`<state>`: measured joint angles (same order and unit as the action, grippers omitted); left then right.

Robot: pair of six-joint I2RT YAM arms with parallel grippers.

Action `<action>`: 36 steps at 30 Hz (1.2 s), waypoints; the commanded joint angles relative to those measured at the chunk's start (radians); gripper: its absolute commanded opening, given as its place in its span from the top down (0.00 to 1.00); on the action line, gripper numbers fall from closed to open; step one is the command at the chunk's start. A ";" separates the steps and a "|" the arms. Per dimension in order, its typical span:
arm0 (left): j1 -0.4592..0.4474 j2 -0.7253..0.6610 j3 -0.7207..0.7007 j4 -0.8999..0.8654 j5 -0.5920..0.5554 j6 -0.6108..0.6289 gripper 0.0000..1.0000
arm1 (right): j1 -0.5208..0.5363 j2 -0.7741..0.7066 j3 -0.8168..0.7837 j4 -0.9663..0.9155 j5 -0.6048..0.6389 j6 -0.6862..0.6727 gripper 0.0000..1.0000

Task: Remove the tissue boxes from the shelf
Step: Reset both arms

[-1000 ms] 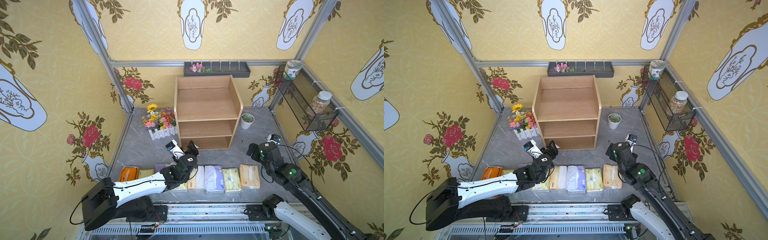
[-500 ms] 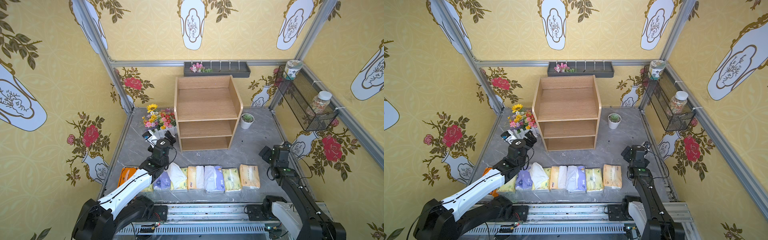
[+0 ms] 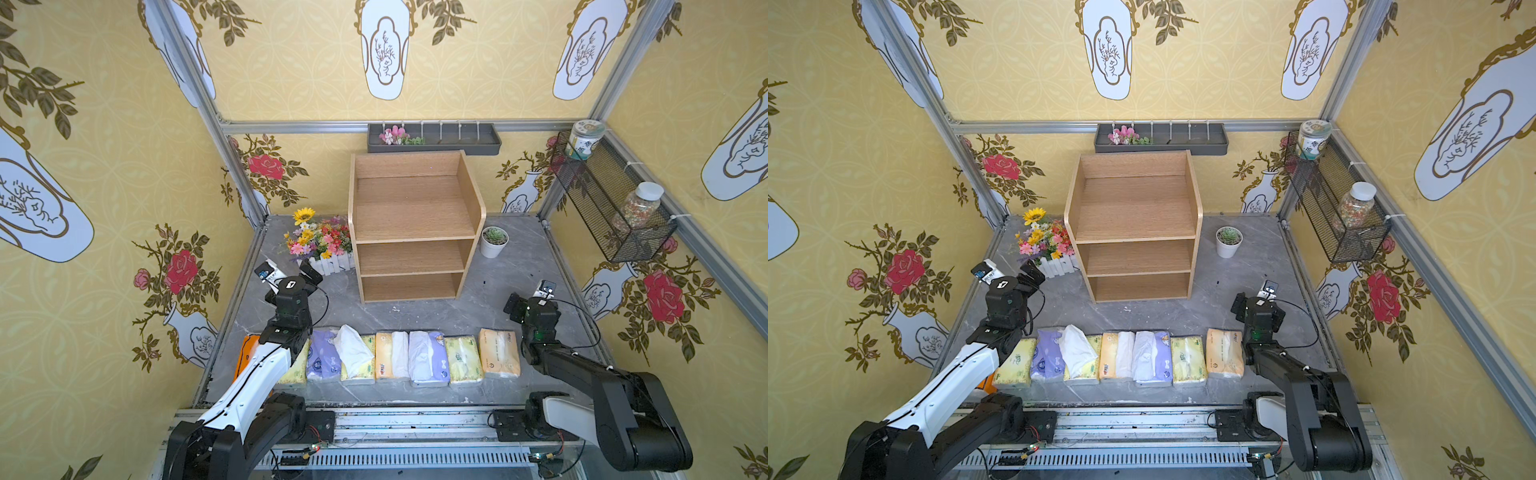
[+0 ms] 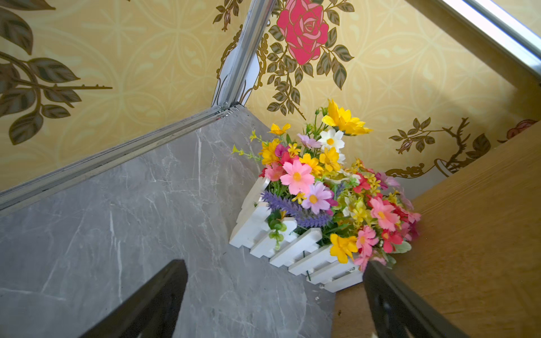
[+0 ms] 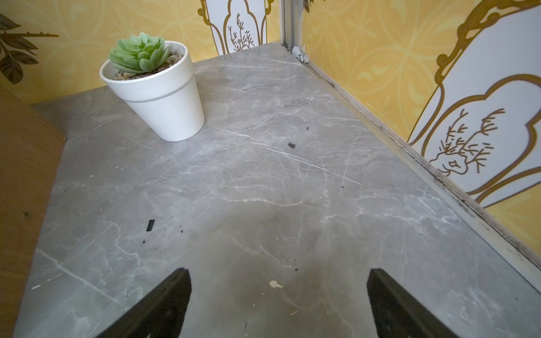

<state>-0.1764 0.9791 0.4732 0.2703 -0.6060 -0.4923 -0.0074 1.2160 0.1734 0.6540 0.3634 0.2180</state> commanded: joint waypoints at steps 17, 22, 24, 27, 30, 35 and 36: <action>0.141 0.057 -0.119 0.250 0.051 0.315 0.00 | 0.014 0.247 -0.034 0.485 -0.136 -0.146 0.00; 0.150 0.142 -0.153 0.331 0.124 0.365 0.00 | 0.007 0.205 -0.048 0.445 -0.147 -0.123 0.03; 0.152 0.181 -0.213 0.459 0.151 0.426 0.00 | 0.004 0.169 -0.022 0.336 -0.154 -0.109 0.03; 0.161 0.245 -0.324 0.712 0.189 0.419 0.00 | 0.011 0.210 0.024 0.308 -0.170 -0.134 0.03; 0.163 0.316 -0.397 0.897 0.192 0.416 0.00 | 0.039 0.214 0.054 0.258 -0.189 -0.169 0.03; 0.163 0.351 -0.433 0.986 0.193 0.417 0.00 | 0.040 0.217 0.056 0.257 -0.197 -0.170 0.03; 0.163 0.350 -0.431 0.984 0.193 0.418 0.00 | 0.038 0.217 0.057 0.257 -0.196 -0.170 0.03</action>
<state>-0.0151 1.3334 0.0422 1.1366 -0.4232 -0.0860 0.0303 1.4311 0.2260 0.9054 0.1802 0.0620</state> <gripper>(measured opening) 0.997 0.972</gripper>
